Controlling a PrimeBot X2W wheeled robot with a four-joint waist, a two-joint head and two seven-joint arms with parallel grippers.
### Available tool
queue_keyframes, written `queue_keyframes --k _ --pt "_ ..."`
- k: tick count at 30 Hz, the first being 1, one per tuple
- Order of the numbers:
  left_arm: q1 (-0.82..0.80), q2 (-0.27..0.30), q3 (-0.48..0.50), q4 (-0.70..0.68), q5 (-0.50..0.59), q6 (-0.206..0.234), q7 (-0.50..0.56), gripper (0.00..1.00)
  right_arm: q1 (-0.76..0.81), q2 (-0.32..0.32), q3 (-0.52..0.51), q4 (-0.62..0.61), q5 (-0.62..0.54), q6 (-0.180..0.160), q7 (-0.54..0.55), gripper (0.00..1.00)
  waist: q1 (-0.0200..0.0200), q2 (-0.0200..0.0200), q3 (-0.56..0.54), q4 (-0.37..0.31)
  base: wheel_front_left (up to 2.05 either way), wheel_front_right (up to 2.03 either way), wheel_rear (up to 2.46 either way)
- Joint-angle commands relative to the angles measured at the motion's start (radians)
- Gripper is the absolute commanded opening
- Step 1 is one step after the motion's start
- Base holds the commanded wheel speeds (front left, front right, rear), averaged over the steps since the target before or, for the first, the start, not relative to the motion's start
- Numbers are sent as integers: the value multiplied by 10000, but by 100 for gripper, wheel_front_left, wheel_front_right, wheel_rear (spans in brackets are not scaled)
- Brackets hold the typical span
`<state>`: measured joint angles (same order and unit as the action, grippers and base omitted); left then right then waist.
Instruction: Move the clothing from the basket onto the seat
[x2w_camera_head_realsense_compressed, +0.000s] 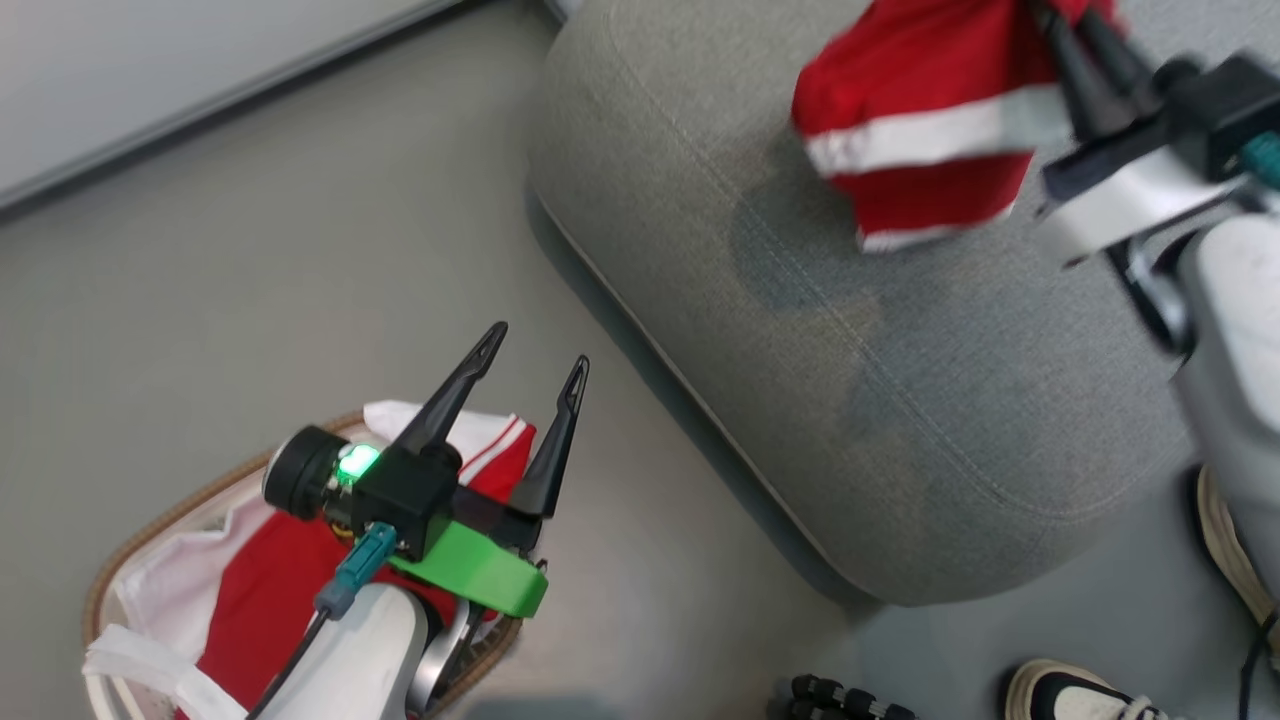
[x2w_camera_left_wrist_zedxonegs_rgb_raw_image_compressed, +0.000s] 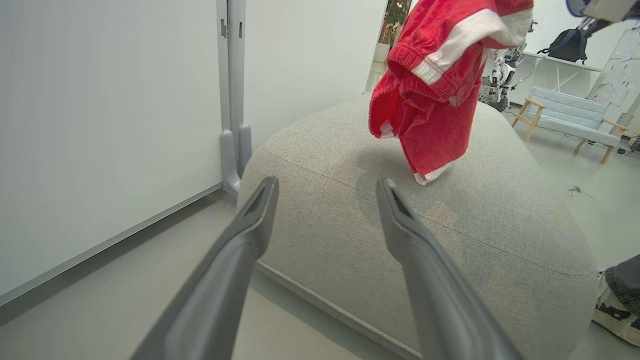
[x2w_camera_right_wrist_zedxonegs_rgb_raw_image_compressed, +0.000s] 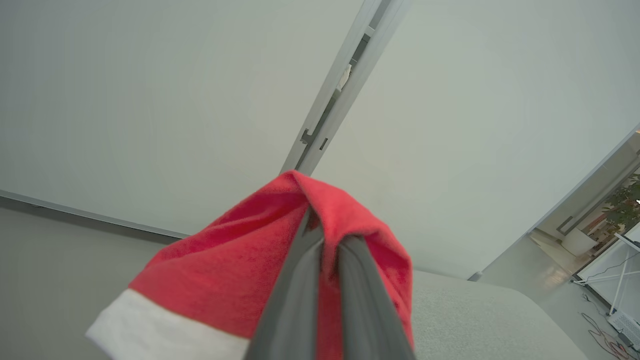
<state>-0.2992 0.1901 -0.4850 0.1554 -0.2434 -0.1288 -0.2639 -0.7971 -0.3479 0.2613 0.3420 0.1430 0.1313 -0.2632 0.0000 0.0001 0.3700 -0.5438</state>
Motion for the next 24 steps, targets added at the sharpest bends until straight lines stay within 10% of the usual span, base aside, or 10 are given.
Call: queue_keyframes --k 1,22,24 --pt "-329 194 -83 -154 96 -27 -9 100 -494 -171 -182 150 -96 -12 -22 0 0 -1 1221 116 0 0 0" --pt "-1609 969 -757 -358 -12 -26 -9 100 -1541 -148 -4715 3905 -2052 -12 -21 0 0 -1 3440 1934 0 0 0" --pt "-1554 963 -735 -315 -20 -28 -9 100 -1192 96 -5159 4091 -2219 -12 -21 15 0 -1 3364 1966 0 0 0"
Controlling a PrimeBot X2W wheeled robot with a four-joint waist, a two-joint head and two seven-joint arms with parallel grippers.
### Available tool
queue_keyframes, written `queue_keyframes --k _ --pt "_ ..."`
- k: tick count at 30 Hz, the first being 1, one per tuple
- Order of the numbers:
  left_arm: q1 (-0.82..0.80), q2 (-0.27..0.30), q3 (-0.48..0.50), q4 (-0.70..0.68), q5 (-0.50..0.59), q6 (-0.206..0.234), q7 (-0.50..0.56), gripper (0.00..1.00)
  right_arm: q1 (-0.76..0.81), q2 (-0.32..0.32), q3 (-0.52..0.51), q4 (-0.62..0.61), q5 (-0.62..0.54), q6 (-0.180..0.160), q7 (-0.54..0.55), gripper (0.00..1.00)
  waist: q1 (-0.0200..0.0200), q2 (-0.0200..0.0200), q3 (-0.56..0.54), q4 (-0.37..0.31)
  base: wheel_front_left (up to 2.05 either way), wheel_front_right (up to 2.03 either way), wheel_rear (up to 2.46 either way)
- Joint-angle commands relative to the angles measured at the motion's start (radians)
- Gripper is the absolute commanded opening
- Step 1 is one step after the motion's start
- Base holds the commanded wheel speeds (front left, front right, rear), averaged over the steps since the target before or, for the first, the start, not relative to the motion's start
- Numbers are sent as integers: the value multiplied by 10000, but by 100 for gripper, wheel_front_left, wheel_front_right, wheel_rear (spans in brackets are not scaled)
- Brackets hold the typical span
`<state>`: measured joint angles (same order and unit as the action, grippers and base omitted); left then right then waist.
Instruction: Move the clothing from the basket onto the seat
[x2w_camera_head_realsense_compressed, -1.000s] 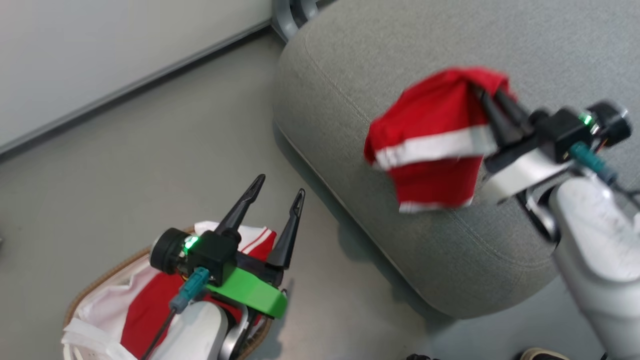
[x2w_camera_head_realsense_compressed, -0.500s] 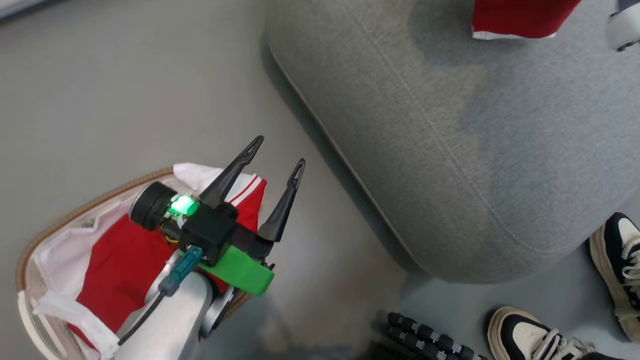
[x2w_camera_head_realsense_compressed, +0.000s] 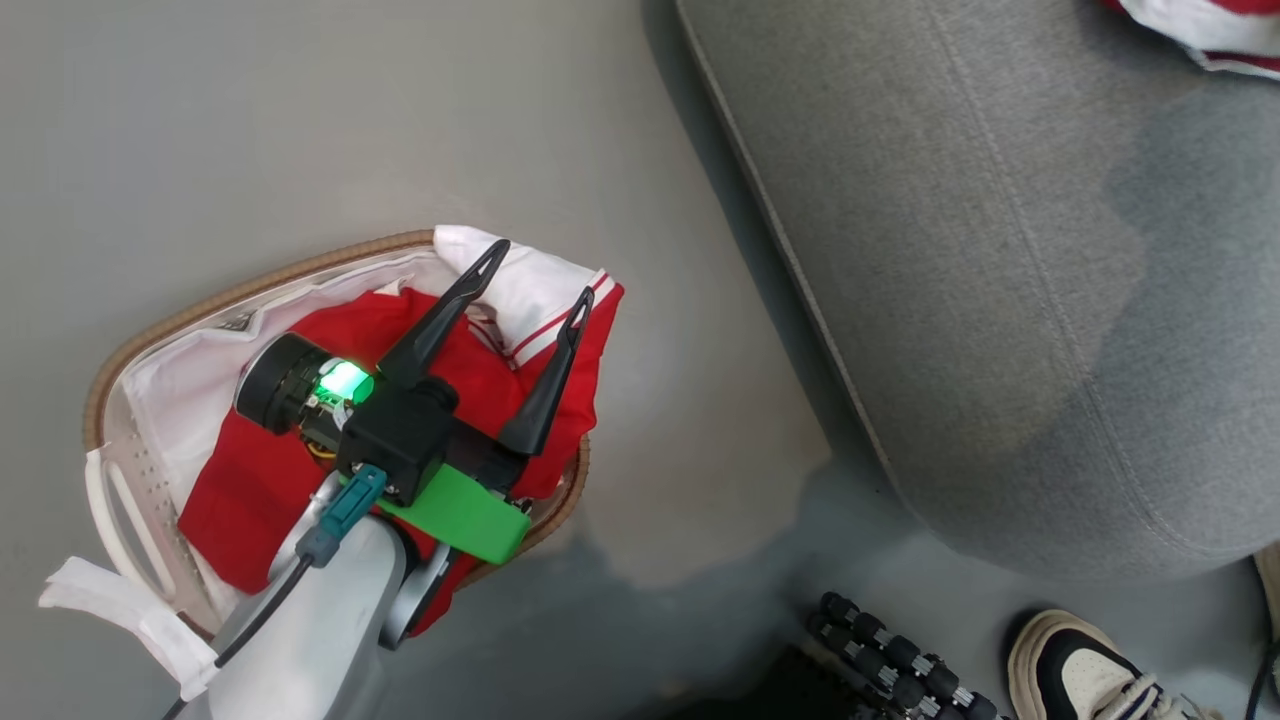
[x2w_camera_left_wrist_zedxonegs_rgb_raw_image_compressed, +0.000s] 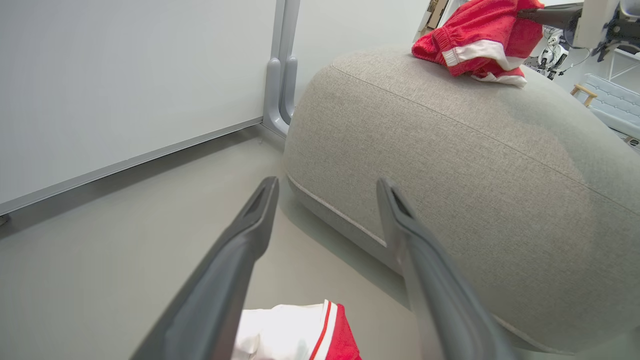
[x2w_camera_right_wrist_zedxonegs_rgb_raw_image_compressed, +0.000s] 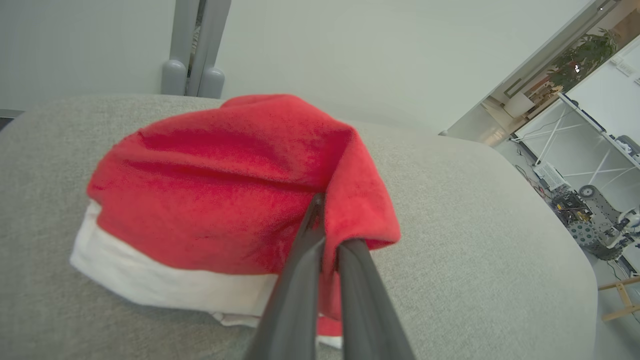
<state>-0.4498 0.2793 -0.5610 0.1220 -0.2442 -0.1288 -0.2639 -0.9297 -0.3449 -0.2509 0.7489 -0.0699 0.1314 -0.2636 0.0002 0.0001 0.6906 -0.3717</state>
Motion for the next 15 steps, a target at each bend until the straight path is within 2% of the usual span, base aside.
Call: queue_keyframes --k 1,2,3,9,15 --pt "-8 60 62 39 -8 -28 -9 100 353 195 -244 102 -154 -12 -17 35 -2 -1 89 250 0 0 0" --pt "24 42 113 61 -11 -28 -9 100 523 297 -399 105 -183 -14 -17 45 -2 -1 17 246 0 0 0" --pt "54 -2 171 85 -13 -26 -9 100 717 403 -589 13 -220 -14 -18 99 -2 -1 -71 240 0 0 0" --pt "205 -346 303 337 -35 -28 -8 100 2172 1031 -1046 -395 -358 -14 -17 100 -2 -1 -799 297 0 0 0" --pt "515 -674 754 573 -66 -28 -9 100 3709 1271 -716 -1010 -101 -14 -18 100 -2 -1 -1638 526 0 0 0"
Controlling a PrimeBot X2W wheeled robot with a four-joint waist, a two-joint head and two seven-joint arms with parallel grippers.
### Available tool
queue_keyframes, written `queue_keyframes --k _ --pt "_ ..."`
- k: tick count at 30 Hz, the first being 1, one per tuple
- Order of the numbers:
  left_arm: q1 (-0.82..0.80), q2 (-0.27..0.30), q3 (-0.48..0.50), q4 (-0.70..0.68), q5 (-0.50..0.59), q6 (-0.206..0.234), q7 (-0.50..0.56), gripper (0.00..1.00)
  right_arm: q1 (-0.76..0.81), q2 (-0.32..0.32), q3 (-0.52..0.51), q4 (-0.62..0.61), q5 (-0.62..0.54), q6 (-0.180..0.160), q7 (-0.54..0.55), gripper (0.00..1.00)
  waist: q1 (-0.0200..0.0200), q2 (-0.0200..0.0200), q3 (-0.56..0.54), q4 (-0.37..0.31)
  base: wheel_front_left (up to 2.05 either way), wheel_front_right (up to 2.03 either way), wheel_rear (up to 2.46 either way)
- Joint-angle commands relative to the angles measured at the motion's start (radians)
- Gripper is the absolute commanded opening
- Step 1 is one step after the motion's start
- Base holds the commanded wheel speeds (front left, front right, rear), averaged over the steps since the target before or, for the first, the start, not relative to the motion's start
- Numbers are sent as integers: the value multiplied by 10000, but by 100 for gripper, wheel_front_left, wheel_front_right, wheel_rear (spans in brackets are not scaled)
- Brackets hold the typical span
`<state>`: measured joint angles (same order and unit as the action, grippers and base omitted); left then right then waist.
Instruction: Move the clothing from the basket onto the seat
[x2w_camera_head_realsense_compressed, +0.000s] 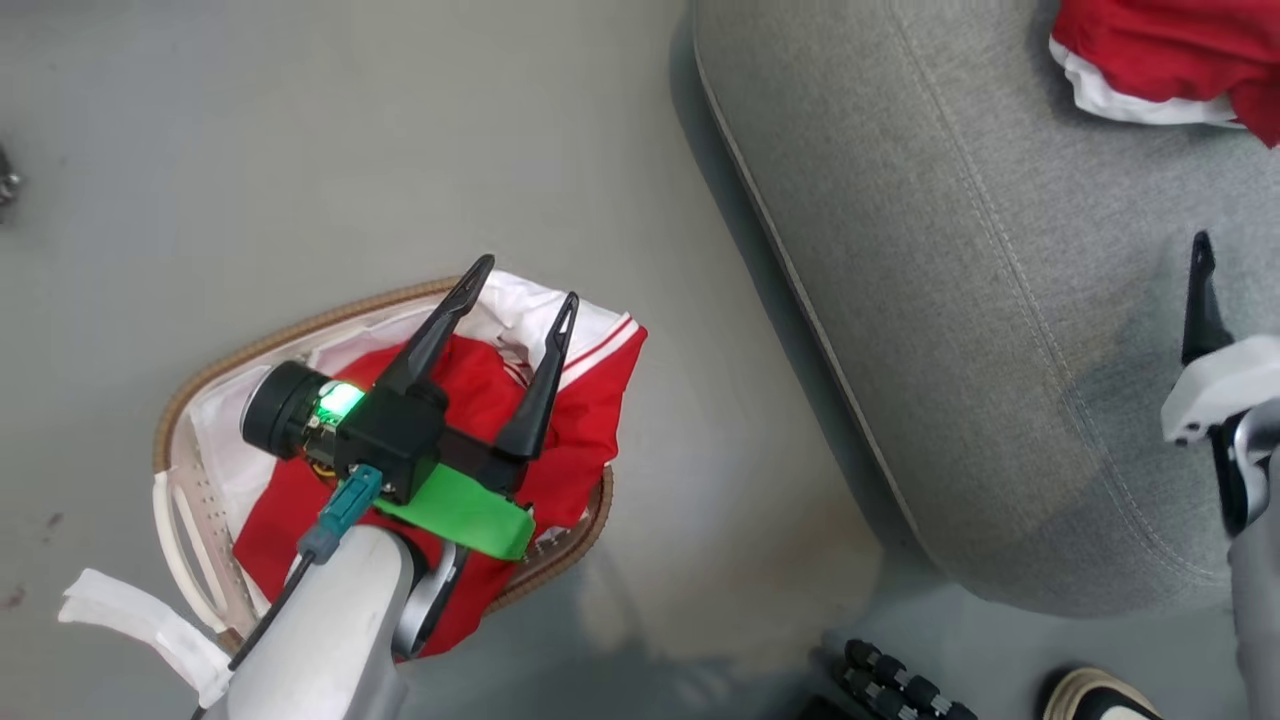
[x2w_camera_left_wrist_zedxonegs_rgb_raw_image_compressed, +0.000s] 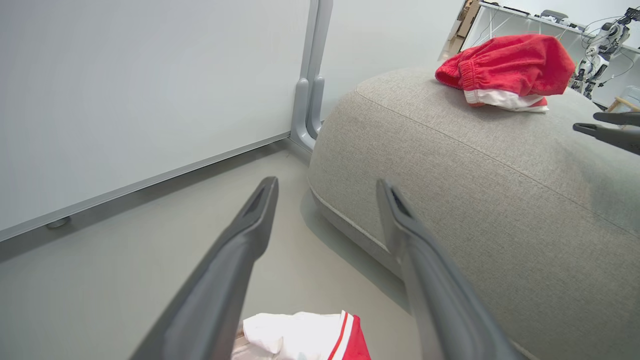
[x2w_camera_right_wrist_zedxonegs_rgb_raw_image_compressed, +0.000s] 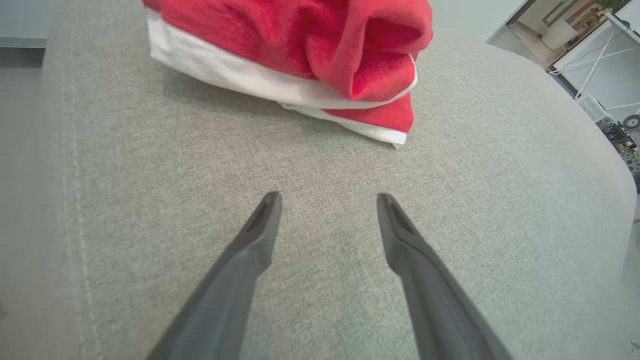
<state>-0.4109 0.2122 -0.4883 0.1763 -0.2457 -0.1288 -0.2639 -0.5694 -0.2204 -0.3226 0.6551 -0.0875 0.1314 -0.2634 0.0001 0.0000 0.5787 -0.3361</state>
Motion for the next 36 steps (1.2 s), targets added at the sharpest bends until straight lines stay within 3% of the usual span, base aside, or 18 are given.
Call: queue_keyframes --k 1,9,16,27,36 --pt "205 -40 102 81 -49 -26 -8 100 307 64 54 -187 163 -12 -20 100 -1 0 -664 214 0 0 0" --pt "946 -494 1061 320 25 -28 -9 100 1263 395 1197 -1514 695 -12 -20 100 -1 0 -1632 701 0 0 0" --pt "1477 -928 1931 527 159 -26 -8 100 1402 726 2225 -2489 1109 -12 -20 100 -1 0 -2326 1527 0 0 0" --pt "2146 -1427 3137 912 284 -28 -8 100 2056 1236 3025 -2703 1598 -12 -20 100 -1 0 -3243 2838 0 0 0" --pt "2732 -1560 3939 1336 398 -26 -9 100 2853 1416 3155 -2585 1792 -12 -20 100 -1 0 -3972 3328 0 0 0"
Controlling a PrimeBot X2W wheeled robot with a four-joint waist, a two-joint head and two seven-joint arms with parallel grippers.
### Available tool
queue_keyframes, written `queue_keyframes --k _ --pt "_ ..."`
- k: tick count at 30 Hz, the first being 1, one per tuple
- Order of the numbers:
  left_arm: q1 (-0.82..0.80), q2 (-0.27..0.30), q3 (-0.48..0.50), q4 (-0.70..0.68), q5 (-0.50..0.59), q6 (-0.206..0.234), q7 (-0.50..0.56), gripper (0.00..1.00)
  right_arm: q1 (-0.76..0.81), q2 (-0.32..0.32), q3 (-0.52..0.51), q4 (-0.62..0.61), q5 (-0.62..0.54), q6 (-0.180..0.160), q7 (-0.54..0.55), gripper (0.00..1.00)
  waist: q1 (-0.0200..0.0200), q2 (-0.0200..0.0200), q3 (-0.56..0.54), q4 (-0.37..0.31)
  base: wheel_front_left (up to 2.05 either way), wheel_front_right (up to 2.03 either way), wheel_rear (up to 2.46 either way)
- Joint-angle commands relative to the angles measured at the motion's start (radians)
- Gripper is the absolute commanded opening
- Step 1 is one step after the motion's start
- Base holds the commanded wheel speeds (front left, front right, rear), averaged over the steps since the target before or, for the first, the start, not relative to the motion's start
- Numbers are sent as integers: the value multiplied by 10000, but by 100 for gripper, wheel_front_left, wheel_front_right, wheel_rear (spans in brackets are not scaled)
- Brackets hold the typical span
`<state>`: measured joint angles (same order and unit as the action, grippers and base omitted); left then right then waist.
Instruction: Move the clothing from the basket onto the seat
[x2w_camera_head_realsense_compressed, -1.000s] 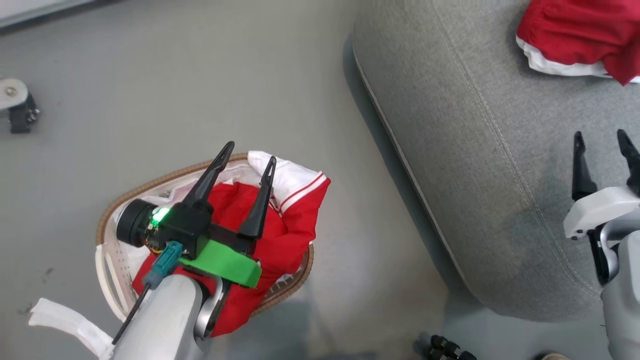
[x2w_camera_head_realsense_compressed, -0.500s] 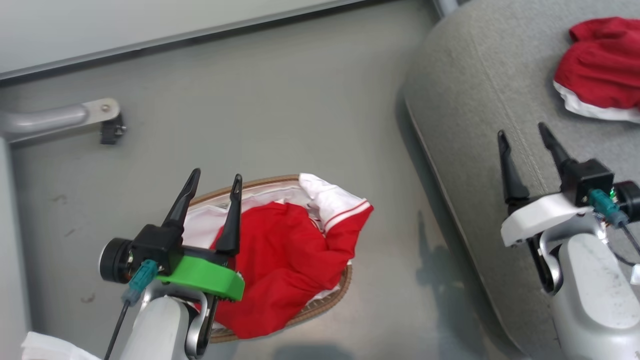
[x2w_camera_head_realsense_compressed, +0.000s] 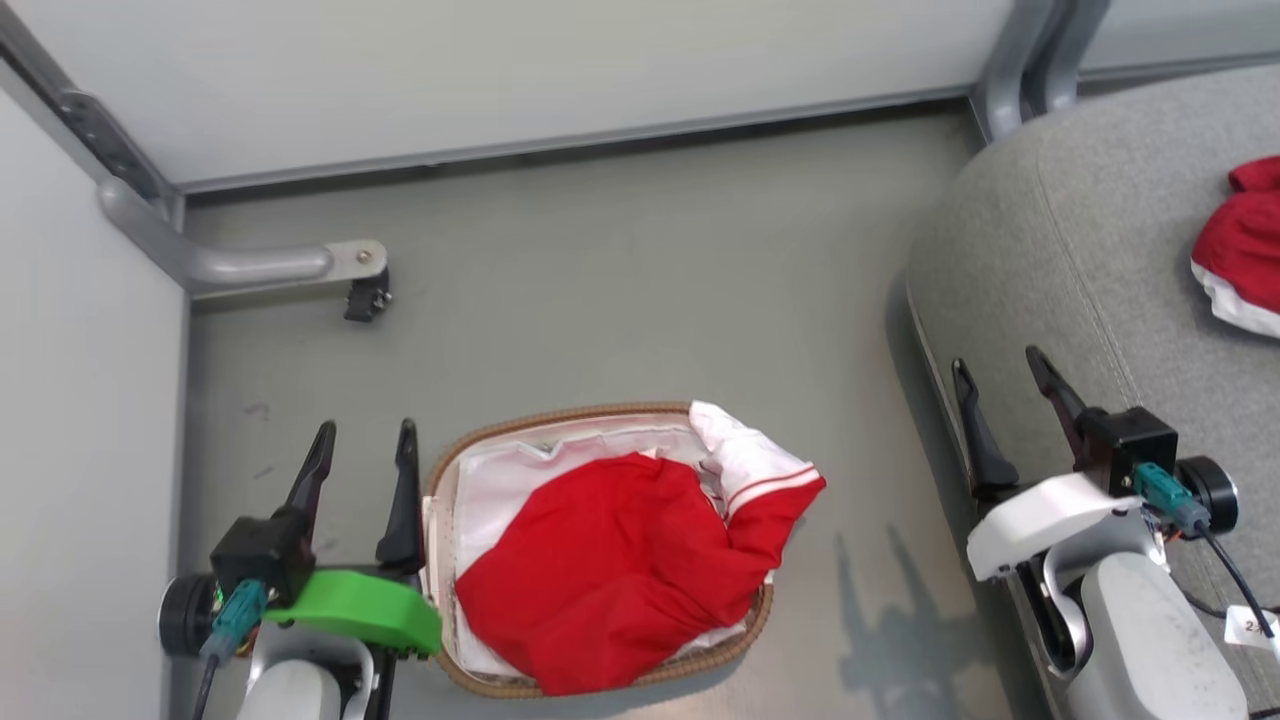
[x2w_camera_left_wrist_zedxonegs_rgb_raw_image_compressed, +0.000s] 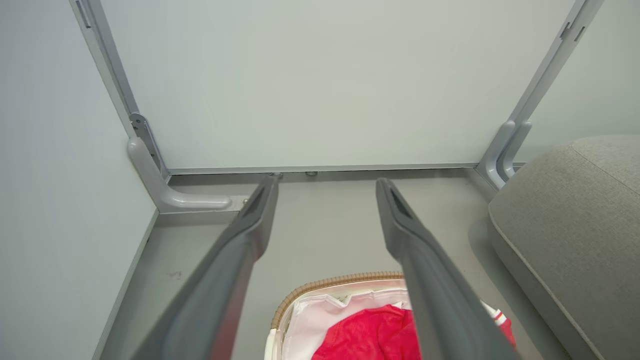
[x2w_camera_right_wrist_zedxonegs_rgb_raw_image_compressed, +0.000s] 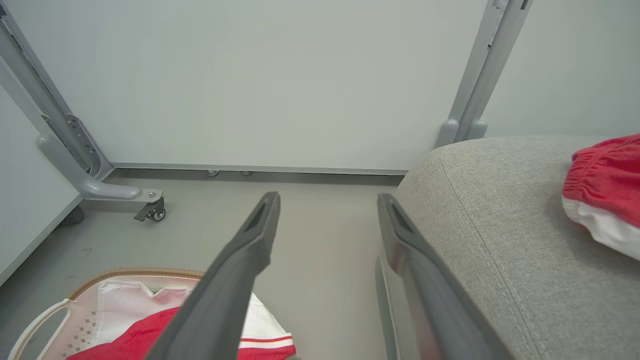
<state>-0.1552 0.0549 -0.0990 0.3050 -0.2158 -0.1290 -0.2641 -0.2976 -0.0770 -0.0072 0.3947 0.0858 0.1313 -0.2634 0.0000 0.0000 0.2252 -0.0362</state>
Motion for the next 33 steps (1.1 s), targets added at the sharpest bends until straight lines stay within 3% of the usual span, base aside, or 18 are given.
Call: queue_keyframes --k 1,21,33 --pt "249 -1 136 86 111 -24 -7 100 216 -7 15 32 81 -10 -20 100 0 0 -514 338 0 0 0" --pt "1895 -36 563 483 -414 -26 -7 100 1795 143 258 115 401 -10 -20 100 0 0 -1936 281 0 0 0" --pt "1368 -27 -135 791 -558 -25 -7 100 1274 195 335 75 412 -10 -20 100 0 0 -1028 22 0 0 0"
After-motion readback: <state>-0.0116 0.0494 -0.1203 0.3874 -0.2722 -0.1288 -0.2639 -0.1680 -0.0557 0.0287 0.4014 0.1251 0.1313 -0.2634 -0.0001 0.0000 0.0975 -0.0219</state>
